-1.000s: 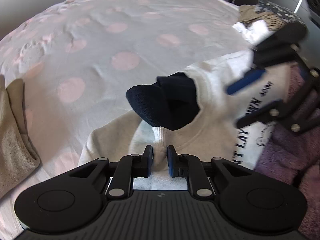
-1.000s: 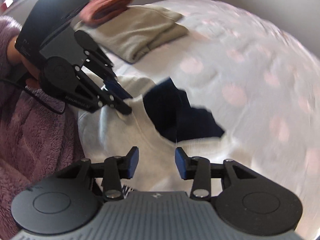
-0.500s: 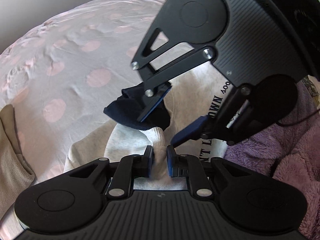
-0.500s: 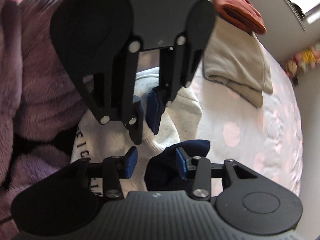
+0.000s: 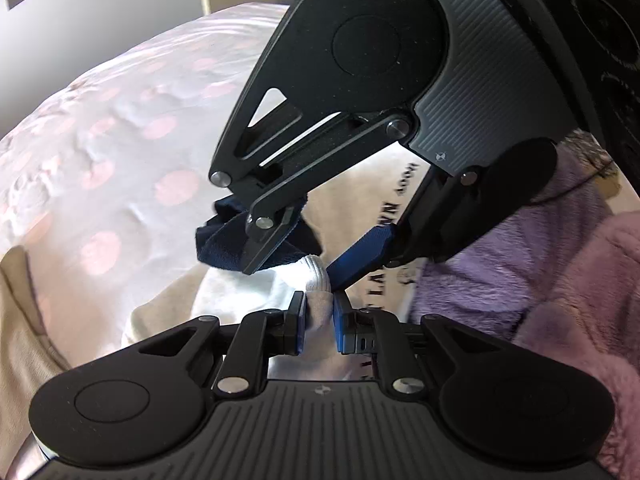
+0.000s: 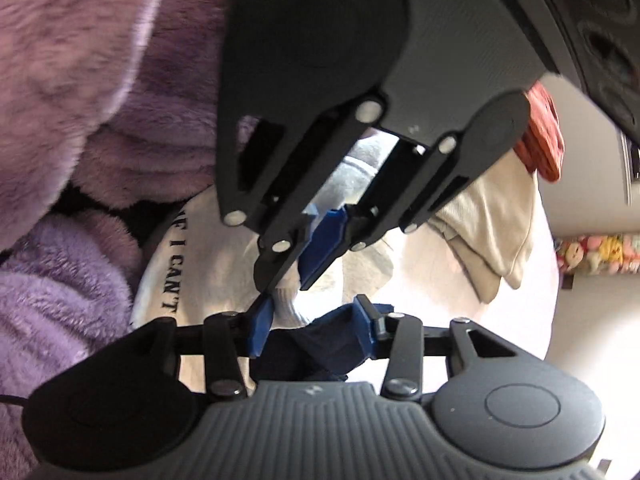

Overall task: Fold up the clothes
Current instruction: 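Bring both tools together at the sweatshirt collar and grasp it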

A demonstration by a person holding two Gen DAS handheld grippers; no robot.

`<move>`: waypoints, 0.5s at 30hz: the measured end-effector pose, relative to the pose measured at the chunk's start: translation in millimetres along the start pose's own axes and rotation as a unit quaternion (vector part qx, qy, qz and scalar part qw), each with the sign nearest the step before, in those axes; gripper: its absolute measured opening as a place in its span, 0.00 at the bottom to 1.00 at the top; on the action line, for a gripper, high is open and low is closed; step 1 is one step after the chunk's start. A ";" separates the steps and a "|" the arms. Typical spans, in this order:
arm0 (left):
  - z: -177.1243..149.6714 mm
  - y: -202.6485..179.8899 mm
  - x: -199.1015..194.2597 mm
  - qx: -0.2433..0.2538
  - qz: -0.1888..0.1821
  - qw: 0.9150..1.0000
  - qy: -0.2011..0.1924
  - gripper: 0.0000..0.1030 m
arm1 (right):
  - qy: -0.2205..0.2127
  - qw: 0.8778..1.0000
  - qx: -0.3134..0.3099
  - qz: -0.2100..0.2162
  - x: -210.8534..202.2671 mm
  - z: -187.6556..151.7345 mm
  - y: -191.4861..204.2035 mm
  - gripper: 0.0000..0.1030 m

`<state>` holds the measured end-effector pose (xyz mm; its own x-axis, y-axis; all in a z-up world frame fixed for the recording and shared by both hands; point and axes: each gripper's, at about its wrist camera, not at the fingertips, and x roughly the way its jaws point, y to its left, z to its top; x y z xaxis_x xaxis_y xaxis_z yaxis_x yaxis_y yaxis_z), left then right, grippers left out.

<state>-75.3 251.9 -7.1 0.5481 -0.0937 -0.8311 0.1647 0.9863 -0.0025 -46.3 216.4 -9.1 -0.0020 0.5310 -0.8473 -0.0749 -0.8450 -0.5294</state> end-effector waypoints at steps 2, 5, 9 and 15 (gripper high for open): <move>1.6 -7.0 0.5 0.008 -0.003 1.000 -0.003 0.11 | 0.001 1.000 -0.019 -0.002 -5.6 -1.1 6.8 0.48; 3.5 -19.1 -0.7 0.019 -0.012 1.000 -0.014 0.11 | 0.006 0.999 -0.035 0.003 -10.9 -3.1 17.3 0.47; 4.8 -29.1 0.8 0.025 -0.009 1.000 -0.014 0.12 | 0.026 0.999 0.014 0.015 -12.7 -11.1 21.5 0.21; 10.6 -36.3 4.6 0.035 0.008 0.999 0.000 0.21 | 0.041 0.995 0.089 -0.010 -15.9 -24.3 25.6 0.13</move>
<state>-70.0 214.3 -4.9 0.5519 -0.0784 -0.8302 0.2134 0.9757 0.0498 -24.0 184.8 -10.2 0.0826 0.5350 -0.8408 -0.2494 -0.8057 -0.5372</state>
